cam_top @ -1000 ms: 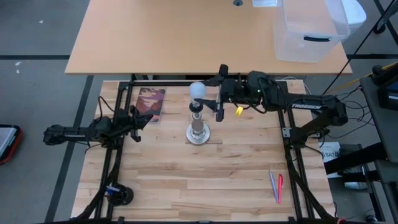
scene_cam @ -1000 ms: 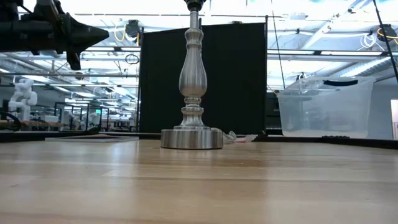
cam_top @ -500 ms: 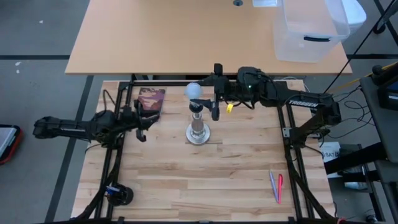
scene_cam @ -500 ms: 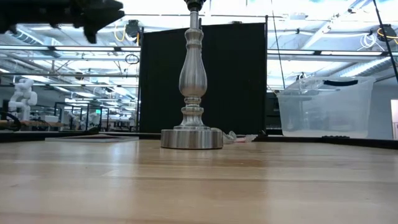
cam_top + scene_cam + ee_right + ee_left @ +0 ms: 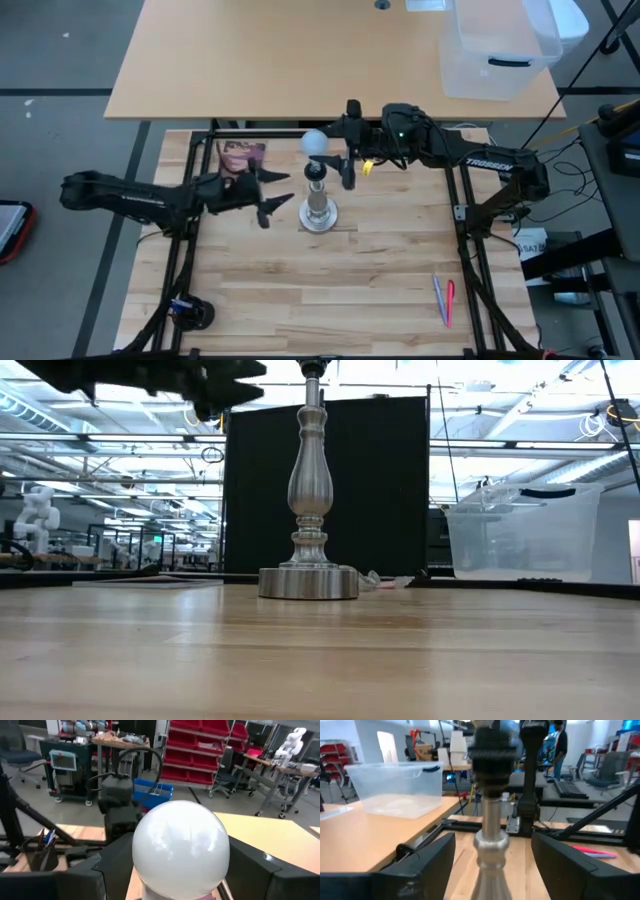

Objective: Screw lightbulb
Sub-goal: Insert the white lightbulb into the silver lamp

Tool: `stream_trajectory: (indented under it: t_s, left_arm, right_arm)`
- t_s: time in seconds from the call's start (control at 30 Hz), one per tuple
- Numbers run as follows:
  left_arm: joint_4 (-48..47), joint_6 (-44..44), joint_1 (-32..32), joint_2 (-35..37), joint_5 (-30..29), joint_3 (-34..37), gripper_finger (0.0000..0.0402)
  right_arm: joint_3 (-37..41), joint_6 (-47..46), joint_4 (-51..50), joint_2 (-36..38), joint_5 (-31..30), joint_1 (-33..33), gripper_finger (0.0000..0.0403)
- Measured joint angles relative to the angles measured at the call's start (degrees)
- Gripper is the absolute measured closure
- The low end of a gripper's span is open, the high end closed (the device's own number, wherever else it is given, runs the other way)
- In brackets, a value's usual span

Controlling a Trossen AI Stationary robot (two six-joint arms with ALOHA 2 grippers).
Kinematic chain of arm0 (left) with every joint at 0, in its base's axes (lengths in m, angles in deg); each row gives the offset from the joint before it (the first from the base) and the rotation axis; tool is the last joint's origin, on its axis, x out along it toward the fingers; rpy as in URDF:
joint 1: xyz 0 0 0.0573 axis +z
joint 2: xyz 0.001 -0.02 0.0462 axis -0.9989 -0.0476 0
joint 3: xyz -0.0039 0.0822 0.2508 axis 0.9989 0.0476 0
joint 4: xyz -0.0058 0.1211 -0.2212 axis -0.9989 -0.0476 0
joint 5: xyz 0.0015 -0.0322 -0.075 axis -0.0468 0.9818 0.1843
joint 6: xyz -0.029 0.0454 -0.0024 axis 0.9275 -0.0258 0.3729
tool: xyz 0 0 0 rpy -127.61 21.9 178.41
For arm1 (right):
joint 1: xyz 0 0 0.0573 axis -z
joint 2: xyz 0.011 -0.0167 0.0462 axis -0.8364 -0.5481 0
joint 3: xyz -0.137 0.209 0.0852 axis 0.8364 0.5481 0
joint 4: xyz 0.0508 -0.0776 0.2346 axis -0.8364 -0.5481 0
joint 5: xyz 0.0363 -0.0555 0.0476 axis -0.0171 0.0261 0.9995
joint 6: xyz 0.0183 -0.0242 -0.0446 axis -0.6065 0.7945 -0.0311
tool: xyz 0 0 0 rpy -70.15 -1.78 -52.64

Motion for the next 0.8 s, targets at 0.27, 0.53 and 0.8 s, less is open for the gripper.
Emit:
stream_trajectory:
  t_s: [0.27,0.53,0.8]
  left_arm:
    - [8.9,3.8,2.9,-10.0,4.5,0.0,0.0120]
    - [18.7,5.1,4.7,-19.0,8.1,0.0,0.0120]
    - [24.2,6.3,5.8,-25.5,12.1,-1.0,0.0120]
  right_arm:
    - [0.0,1.5,-1.9,0.0,0.0,-1.6,0.0151]
    - [0.0,2.1,-2.7,-0.2,-0.4,-1.5,0.0151]
    - [0.0,2.8,-3.4,-0.2,-0.3,-1.4,0.0151]
